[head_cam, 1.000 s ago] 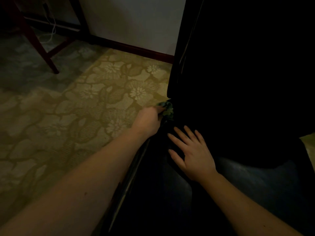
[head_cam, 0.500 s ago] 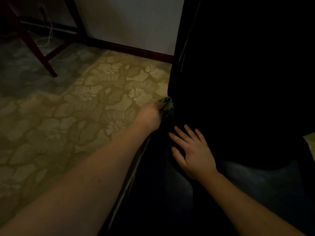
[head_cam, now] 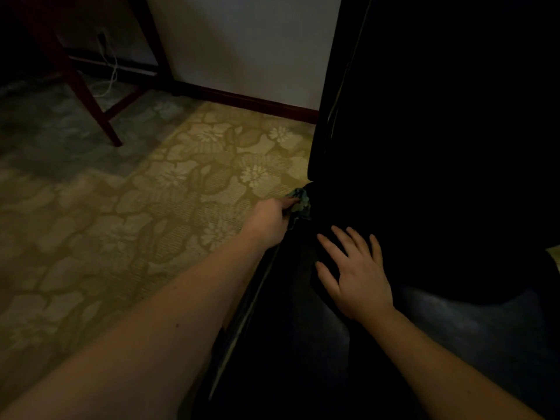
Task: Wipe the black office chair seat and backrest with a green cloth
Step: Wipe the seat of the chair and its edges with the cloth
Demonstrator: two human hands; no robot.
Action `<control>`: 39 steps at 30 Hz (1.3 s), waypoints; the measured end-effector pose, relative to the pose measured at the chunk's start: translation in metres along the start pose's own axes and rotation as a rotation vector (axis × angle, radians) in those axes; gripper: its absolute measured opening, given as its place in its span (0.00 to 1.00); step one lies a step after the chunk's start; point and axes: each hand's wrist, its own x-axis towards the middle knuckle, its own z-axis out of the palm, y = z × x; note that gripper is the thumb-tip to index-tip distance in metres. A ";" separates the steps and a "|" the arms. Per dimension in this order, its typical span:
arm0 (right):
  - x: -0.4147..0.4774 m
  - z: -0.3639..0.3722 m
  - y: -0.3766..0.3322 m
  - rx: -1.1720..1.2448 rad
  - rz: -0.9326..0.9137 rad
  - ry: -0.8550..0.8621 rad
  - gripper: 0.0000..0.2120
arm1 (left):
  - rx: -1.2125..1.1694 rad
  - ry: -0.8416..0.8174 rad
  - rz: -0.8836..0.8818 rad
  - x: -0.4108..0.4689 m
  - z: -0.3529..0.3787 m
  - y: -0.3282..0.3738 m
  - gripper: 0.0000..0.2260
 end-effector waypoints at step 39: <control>-0.016 0.004 -0.018 -0.013 0.182 0.031 0.30 | -0.354 -0.072 -0.117 0.005 -0.010 -0.011 0.15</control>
